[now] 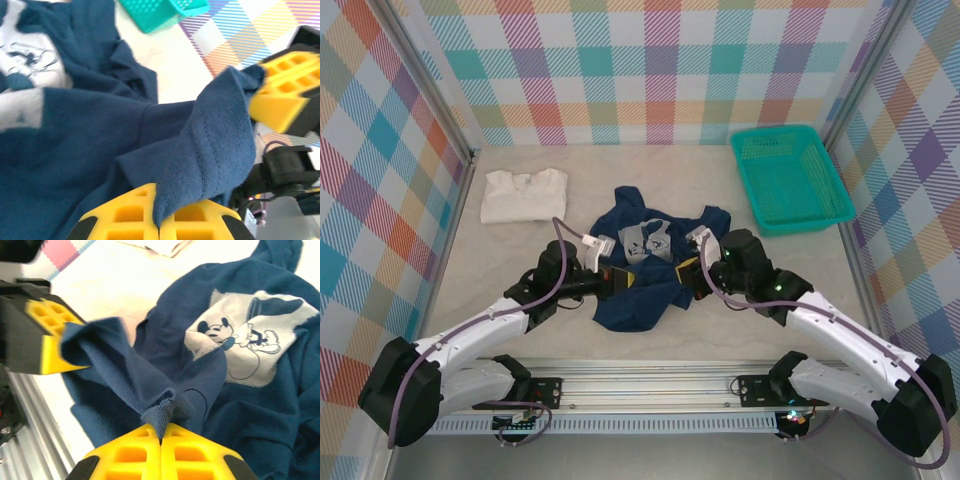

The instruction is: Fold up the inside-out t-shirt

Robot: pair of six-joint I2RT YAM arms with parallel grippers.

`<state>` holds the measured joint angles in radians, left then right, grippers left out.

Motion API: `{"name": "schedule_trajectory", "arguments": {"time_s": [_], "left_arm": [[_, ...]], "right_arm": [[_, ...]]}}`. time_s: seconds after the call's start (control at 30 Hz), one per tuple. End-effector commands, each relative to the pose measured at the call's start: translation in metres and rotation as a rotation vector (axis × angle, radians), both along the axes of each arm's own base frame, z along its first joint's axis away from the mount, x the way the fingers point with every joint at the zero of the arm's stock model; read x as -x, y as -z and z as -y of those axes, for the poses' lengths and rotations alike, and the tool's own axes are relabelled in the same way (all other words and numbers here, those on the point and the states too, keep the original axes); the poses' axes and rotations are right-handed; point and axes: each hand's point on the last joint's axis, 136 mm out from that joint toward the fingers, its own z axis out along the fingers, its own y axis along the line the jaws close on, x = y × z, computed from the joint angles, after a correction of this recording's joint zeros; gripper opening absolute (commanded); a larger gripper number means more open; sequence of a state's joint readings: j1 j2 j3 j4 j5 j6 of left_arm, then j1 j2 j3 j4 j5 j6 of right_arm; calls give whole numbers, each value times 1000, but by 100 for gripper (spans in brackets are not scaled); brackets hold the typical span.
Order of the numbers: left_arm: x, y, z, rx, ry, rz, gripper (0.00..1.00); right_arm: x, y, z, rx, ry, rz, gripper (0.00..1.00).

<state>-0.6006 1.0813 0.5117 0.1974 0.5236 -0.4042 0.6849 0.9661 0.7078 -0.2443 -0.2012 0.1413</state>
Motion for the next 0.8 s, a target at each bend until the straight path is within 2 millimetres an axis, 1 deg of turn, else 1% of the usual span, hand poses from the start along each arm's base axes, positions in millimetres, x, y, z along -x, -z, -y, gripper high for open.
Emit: {"name": "schedule_trajectory", "arguments": {"time_s": [0.0,0.13,0.27,0.37,0.47,0.6,0.67,0.73,0.77], "left_arm": [[-8,23,-19,-76,-99,-27,0],[-9,27,-19,-96,-92,-28,0],[-7,30,-18,-99,-77,-27,0],[-4,28,-15,-83,-53,-25,0],[0,23,-12,-61,-18,-3,0],[6,12,-8,-27,25,39,0],[9,5,-4,-3,55,64,0],[10,1,-1,11,75,82,0],[10,-1,0,13,82,89,0]], "right_arm": [[11,6,-9,-61,-81,-30,6],[12,7,-17,-89,-116,-50,5],[13,7,-21,-114,-129,-61,8],[7,3,-19,-121,-93,-56,10],[-5,3,-13,-111,-18,-68,12],[-15,14,-7,-70,65,-114,15],[-20,21,-1,-36,109,-128,18],[-19,26,0,-11,101,-128,26],[-18,25,-2,-11,84,-122,31]]}}
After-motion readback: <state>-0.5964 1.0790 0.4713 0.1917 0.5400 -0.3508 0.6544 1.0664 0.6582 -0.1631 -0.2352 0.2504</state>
